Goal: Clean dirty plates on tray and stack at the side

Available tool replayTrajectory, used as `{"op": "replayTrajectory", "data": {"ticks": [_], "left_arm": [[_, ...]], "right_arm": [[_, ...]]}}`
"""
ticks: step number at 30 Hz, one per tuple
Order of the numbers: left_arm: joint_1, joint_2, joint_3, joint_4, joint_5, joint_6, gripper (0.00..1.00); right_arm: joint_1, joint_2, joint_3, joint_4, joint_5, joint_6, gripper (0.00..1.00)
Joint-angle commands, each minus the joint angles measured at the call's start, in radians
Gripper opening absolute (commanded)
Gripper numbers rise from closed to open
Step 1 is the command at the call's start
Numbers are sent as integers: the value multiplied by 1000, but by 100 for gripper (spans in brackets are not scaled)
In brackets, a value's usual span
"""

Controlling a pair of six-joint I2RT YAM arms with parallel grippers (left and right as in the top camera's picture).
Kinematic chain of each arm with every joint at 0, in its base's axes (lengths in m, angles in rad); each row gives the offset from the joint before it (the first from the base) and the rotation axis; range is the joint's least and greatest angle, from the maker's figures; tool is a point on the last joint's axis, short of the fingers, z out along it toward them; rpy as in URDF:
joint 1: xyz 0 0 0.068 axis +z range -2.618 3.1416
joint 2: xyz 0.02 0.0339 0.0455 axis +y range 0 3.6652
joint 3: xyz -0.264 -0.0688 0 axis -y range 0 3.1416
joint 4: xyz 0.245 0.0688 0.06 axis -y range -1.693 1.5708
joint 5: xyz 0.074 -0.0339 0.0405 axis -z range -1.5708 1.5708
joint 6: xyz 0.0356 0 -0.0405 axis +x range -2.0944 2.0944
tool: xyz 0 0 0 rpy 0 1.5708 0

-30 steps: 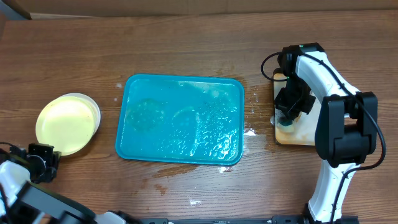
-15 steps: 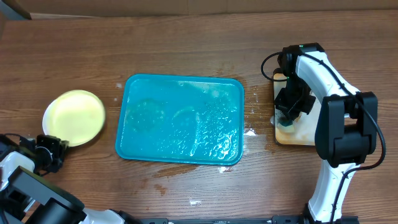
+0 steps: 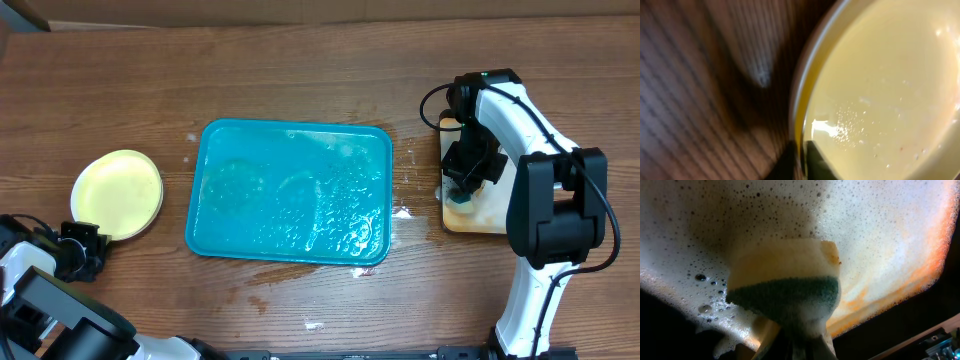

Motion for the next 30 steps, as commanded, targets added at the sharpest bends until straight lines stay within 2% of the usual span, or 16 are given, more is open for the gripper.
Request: {"op": "replayTrajectory", "data": {"ticks": [1,2,6,11,16,21,25,30], "left_arm": [[0,8,19,-15,-68,-17,46],[0,7,24,-22,-68,-17,55],[-3,6,73,-68,-68,-10,68],[-18,-7,175,-183,-63,9,72],[-105,-72,274,-264,-58,36,72],[-275,-189,362,-291,-56,48,73],[-466,-275,407,-306,-57,115,76],[-698,-301,415,-367,-50,209,80]], "right_arm": [[-7,-10,-2,2,6,-12,4],[-7,-10,-2,2,6,-12,4],[-7,-10,-2,5,6,-12,4],[-7,-10,-2,13,5,-12,4],[-7,-11,2,23,6,-11,4],[-7,-27,28,20,16,-18,4],[-7,-61,71,5,21,-55,4],[-7,-145,95,18,22,-123,4]]}}
